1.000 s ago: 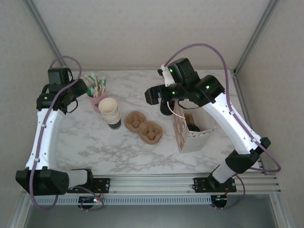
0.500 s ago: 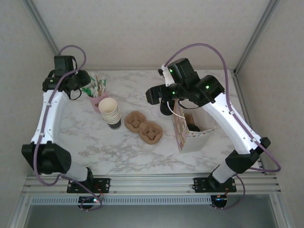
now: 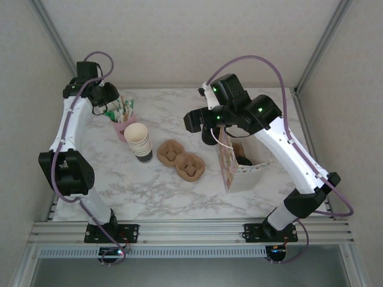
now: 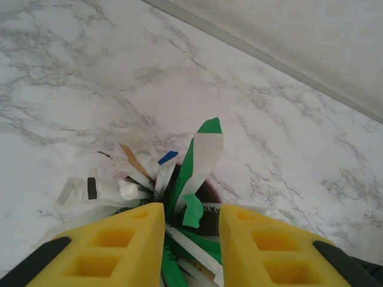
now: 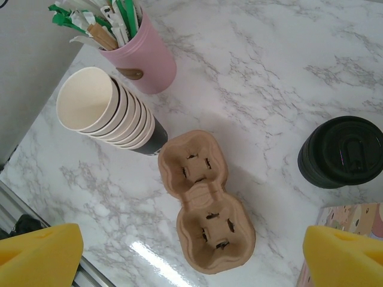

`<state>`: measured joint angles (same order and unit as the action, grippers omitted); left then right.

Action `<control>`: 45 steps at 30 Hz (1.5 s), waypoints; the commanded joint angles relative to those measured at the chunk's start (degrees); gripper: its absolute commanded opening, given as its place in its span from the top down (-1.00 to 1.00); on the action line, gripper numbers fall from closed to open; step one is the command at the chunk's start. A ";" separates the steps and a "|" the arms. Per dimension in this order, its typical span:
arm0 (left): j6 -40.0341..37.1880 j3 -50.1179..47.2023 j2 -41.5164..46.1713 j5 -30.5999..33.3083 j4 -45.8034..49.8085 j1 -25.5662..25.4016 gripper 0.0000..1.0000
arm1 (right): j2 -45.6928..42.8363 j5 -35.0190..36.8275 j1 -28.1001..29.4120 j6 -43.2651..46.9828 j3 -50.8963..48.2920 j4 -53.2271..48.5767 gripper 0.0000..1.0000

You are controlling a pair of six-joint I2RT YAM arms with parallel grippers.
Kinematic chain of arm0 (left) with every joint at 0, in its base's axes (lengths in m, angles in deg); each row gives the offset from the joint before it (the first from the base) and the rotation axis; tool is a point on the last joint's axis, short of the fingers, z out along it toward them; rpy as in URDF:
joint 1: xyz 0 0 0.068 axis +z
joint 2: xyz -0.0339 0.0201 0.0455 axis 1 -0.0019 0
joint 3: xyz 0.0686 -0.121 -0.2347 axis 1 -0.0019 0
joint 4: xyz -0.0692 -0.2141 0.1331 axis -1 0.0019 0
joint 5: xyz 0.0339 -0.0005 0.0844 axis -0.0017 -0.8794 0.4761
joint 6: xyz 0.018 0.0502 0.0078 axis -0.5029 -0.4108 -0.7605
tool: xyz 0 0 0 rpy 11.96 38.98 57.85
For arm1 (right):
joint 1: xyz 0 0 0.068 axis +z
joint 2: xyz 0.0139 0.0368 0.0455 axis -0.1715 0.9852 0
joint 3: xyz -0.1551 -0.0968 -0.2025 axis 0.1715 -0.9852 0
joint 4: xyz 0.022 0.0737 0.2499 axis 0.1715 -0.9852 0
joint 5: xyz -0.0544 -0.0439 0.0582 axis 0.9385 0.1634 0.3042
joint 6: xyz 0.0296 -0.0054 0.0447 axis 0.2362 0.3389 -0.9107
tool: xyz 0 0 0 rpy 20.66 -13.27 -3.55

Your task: Pack the takeout coffee

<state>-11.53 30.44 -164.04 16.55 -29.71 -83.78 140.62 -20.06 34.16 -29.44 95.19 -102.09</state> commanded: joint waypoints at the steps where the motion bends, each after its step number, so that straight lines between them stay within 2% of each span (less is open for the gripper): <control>1: 0.10 2.42 -0.91 -2.54 0.00 0.48 0.38 | -0.27 -0.06 0.26 0.76 -0.68 -0.30 -0.90; 21: -0.16 3.39 -3.46 -4.61 -0.50 0.83 0.54 | -1.16 0.31 0.26 0.83 -1.73 0.05 -0.88; 29: -0.23 3.81 -3.65 -4.55 -0.66 0.83 0.70 | -1.60 0.39 0.26 0.74 -2.16 0.07 -0.88; 37: -0.43 4.68 -2.44 -4.67 -0.49 0.77 0.99 | -2.30 0.55 0.24 0.48 -2.69 0.15 -0.93; 45: -0.43 5.09 1.08 -5.27 -0.52 0.66 1.00 | -3.37 0.79 0.23 0.17 -3.49 0.73 -0.98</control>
<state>-11.73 33.37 -166.21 12.66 -30.34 -83.41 139.22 -20.00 34.16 -29.33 92.55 -102.05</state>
